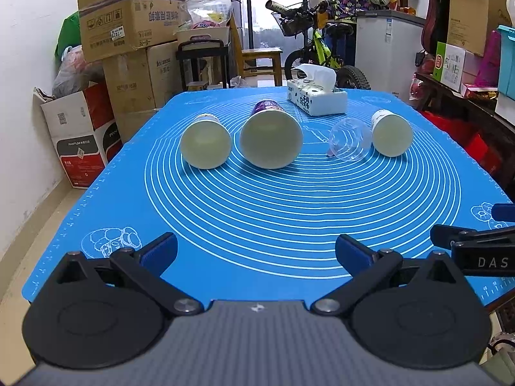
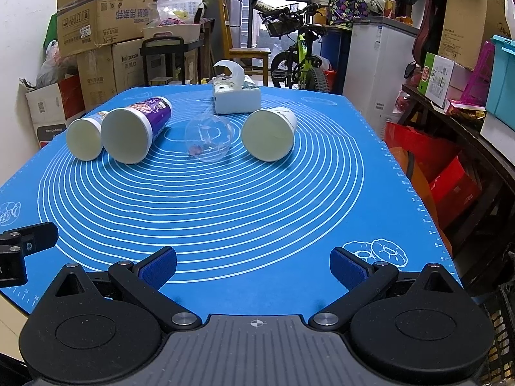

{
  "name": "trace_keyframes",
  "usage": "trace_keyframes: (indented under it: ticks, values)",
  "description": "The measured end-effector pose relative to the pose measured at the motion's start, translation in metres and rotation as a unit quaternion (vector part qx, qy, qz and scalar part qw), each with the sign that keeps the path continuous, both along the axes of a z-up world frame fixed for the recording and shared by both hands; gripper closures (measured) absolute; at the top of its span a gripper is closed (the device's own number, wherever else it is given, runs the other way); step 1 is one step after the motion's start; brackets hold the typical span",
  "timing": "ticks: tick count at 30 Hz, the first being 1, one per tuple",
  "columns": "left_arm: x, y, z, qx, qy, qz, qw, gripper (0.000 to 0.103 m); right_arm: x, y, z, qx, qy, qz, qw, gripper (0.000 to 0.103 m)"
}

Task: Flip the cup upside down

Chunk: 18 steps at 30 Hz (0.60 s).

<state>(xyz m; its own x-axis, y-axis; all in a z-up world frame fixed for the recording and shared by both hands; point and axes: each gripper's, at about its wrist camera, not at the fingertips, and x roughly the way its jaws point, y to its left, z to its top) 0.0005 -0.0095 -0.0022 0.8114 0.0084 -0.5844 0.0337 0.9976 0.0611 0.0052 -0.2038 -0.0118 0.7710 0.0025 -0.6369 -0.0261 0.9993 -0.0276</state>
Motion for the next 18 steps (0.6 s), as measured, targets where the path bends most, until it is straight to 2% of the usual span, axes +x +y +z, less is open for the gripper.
trace_keyframes:
  ticks: [18]
  values:
    - [-0.0011, -0.002, -0.0019, 0.005, 0.001, -0.004, 1.0, 0.0, 0.0018, 0.0004, 0.0014, 0.0, 0.0, -0.001, 1.0, 0.002]
